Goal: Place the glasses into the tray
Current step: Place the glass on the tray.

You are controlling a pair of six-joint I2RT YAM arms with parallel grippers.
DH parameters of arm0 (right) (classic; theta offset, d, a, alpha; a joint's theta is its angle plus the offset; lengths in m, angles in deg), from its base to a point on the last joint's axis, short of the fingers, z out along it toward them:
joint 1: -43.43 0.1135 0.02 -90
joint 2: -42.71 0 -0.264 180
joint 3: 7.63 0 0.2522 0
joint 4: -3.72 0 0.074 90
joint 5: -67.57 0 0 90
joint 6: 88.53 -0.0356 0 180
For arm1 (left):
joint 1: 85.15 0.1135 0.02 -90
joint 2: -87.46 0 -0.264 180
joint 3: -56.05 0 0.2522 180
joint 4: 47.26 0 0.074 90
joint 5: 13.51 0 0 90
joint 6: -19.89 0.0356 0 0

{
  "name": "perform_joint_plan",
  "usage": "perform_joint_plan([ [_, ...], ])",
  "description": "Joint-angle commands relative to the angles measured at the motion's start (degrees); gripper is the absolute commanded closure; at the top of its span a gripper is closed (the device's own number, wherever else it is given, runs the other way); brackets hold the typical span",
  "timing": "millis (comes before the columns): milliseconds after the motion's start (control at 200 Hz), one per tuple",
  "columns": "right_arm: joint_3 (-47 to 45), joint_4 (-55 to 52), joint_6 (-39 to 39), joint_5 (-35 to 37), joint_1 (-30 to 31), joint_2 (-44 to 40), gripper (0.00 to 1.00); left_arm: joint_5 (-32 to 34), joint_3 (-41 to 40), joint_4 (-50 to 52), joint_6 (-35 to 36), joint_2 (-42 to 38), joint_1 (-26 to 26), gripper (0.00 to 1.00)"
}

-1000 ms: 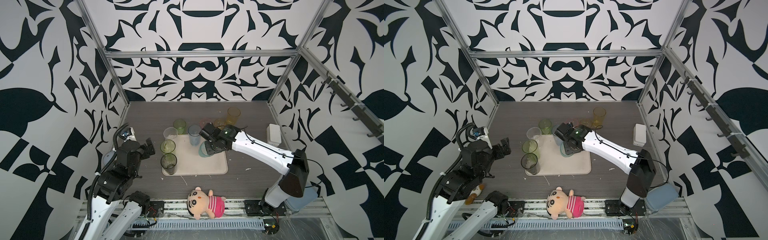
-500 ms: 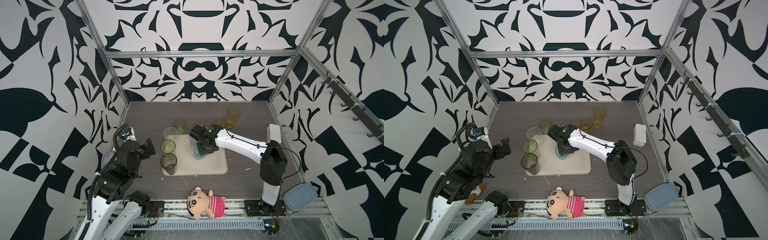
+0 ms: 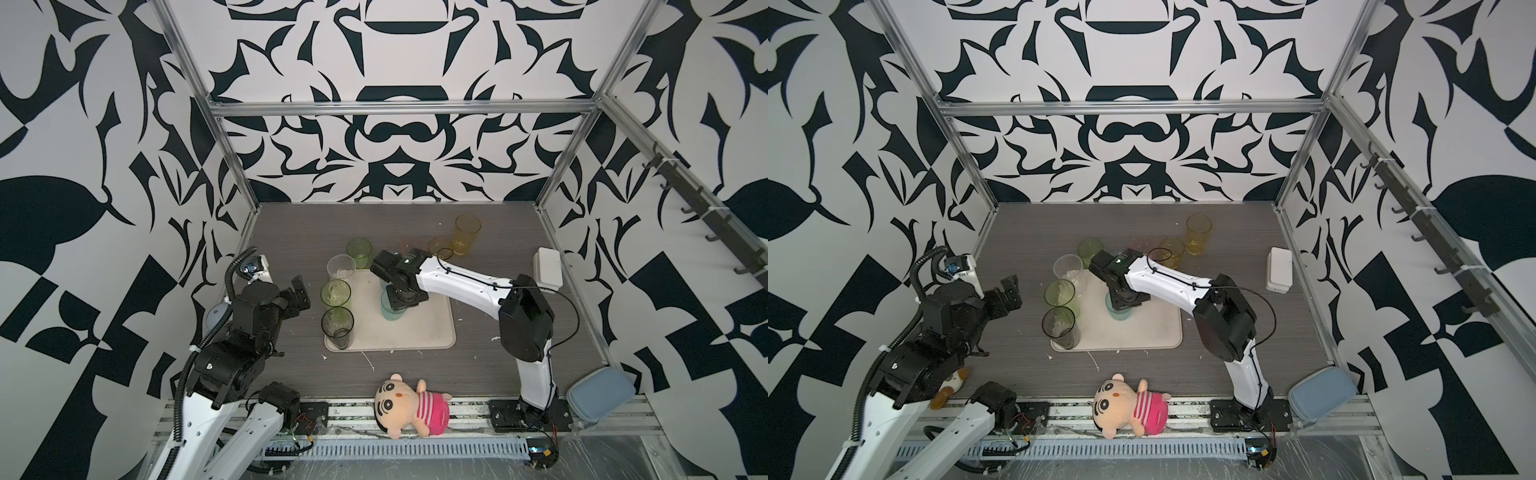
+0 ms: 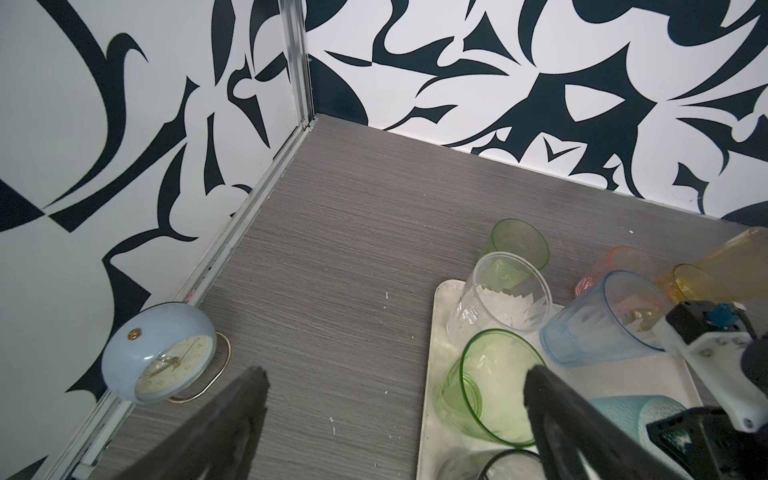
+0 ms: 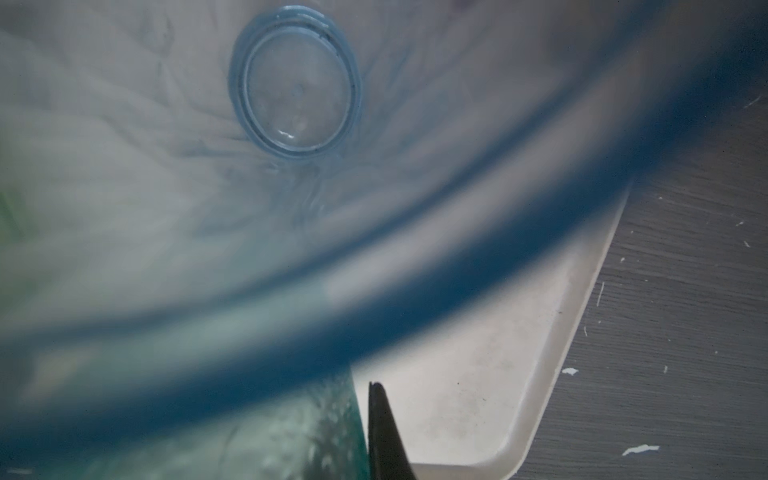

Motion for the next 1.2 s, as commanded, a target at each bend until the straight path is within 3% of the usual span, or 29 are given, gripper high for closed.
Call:
perform_joint_plan([
  [0,3.1,-0.9,-0.7,0.3,0.3,-0.6,0.99,0.1,-0.6,-0.8,-0.9,-0.8,-0.2,0.00],
  [145,5.2,-2.0,-0.6,0.5,0.2,1.1,0.95,0.0,-0.6,-1.0,-1.1,-0.9,-0.1,0.00],
  [425,6.8,-3.1,-0.6,0.2,0.2,1.8,0.77,0.4,-0.8,-0.9,-1.1,-1.8,-0.2,0.00],
  [995,11.0,-6.7,1.0,2.1,0.2,-1.1,0.61,-0.2,-0.8,-1.3,-1.1,-2.5,-0.2,0.00],
  [1190,14.3,-10.3,1.7,3.7,0.2,-2.4,0.60,0.0,-0.9,-1.2,-1.0,-2.7,-0.2,0.00],
])
